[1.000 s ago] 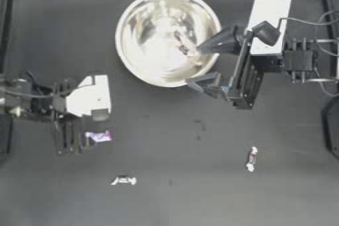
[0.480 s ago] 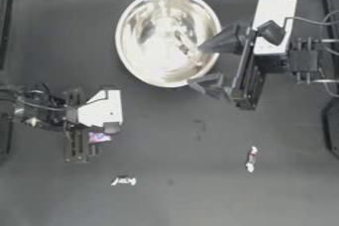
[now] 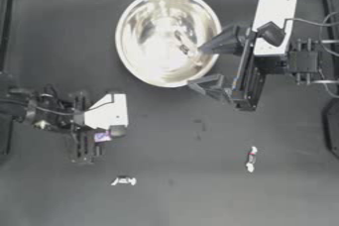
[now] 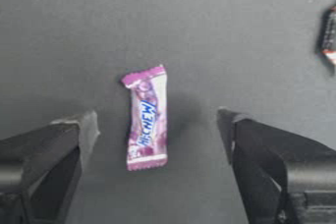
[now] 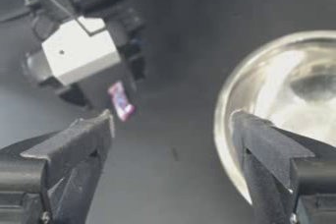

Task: Put candies in bowl

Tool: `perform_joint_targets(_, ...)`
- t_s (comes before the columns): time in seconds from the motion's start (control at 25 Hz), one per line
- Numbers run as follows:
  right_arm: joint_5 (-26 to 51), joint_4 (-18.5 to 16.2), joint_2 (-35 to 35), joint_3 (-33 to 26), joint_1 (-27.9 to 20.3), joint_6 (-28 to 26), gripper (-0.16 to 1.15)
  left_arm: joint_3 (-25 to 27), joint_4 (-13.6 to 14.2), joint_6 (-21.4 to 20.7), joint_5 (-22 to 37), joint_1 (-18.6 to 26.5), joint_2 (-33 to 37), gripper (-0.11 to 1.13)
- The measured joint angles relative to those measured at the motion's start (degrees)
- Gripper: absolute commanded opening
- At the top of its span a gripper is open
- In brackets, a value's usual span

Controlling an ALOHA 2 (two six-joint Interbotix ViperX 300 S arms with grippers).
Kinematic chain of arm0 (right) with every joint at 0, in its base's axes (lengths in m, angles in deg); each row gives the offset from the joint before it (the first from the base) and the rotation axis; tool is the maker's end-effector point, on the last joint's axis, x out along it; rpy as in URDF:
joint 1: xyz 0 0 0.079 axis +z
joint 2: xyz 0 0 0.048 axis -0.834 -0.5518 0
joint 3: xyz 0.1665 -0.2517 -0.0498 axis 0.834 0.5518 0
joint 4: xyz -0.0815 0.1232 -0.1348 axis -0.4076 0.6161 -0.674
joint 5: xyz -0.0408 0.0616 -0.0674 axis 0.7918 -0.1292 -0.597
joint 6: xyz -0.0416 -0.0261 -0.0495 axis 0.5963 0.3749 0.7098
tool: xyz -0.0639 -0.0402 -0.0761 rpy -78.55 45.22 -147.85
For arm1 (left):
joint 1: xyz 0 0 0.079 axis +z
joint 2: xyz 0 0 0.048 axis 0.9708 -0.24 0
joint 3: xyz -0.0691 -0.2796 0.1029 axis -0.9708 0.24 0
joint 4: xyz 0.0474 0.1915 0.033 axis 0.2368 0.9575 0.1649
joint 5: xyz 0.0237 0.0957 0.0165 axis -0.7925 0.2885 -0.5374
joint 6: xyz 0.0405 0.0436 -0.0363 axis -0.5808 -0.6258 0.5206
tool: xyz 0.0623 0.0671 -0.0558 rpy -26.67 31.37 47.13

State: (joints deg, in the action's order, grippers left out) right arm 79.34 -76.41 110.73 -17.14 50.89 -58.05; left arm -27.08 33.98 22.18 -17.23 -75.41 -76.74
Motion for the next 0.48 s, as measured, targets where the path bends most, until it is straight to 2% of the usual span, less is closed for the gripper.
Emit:
perform_joint_targets(0.2, -0.3, 0.0, 0.0, 0.0, 0.1, 0.0, 0.99, 0.1, 0.2, 0.0, -0.1, -0.2, -1.4, 1.02)
perform_joint_targets(0.48, -1.3, 0.4, 0.0, 0.6, 0.1, -0.1, 0.99, -0.2, 2.0, 0.1, -0.4, -0.1, -3.2, 1.01)
